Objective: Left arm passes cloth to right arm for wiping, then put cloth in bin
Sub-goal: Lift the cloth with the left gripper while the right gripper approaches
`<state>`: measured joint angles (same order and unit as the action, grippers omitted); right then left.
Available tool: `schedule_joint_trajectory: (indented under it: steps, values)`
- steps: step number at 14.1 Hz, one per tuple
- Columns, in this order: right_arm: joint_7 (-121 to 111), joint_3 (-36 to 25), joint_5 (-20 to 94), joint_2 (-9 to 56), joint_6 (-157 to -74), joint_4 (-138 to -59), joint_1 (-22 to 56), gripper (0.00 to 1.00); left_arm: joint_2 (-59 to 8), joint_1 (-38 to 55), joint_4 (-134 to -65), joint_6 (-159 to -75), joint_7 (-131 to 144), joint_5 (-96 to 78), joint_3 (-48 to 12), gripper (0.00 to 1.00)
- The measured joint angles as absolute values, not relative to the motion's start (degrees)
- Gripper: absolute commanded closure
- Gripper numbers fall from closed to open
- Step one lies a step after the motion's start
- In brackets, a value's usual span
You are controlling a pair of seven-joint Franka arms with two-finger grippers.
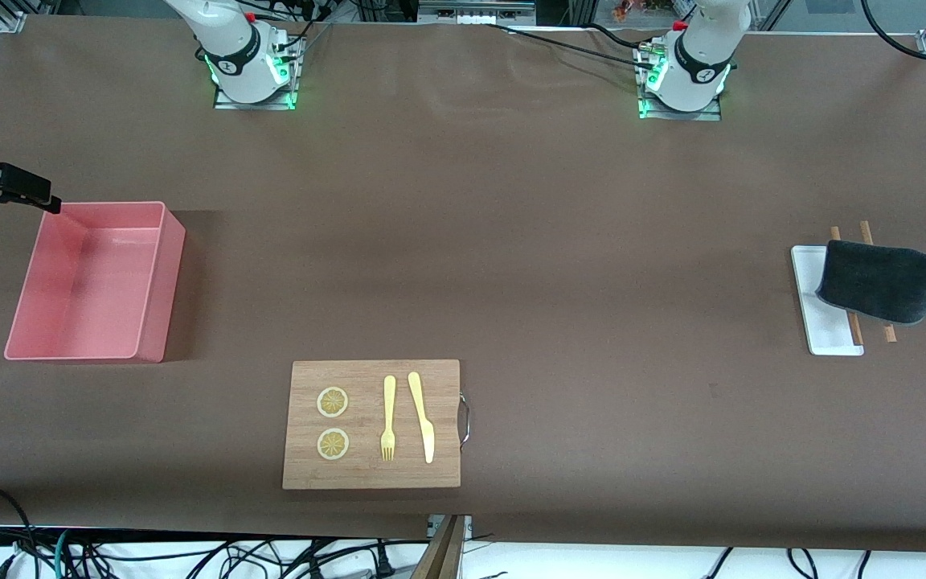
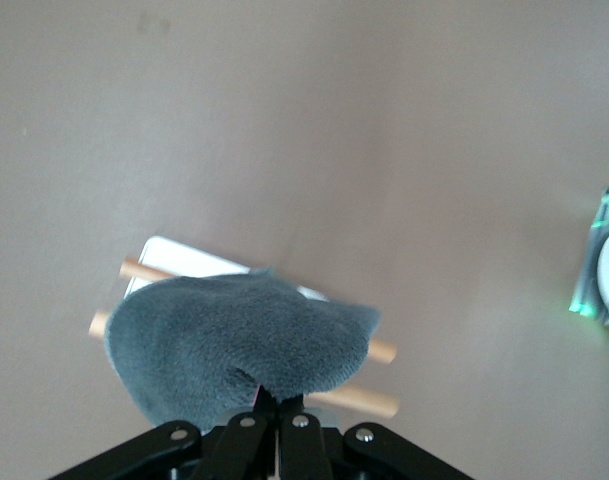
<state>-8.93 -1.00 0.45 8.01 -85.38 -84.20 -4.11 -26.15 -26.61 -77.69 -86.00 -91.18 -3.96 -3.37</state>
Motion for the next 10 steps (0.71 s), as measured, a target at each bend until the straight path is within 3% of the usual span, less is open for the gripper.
schedule_joint_trajectory:
  steps: [6, 10]
  values:
    - [-9.2, -0.8, 0.4, 11.6, -85.8, -84.3, -3.6, 0.0, -21.3, -12.7, -77.7, -78.5, -74.2, -3.6, -4.5, 1.0]
    - [-5.4, -0.5, 0.6, 14.0, -87.7, -84.4, 0.7, 0.0, -21.2, -4.5, -77.9, -77.8, -71.1, -3.9, -10.5, 1.0]
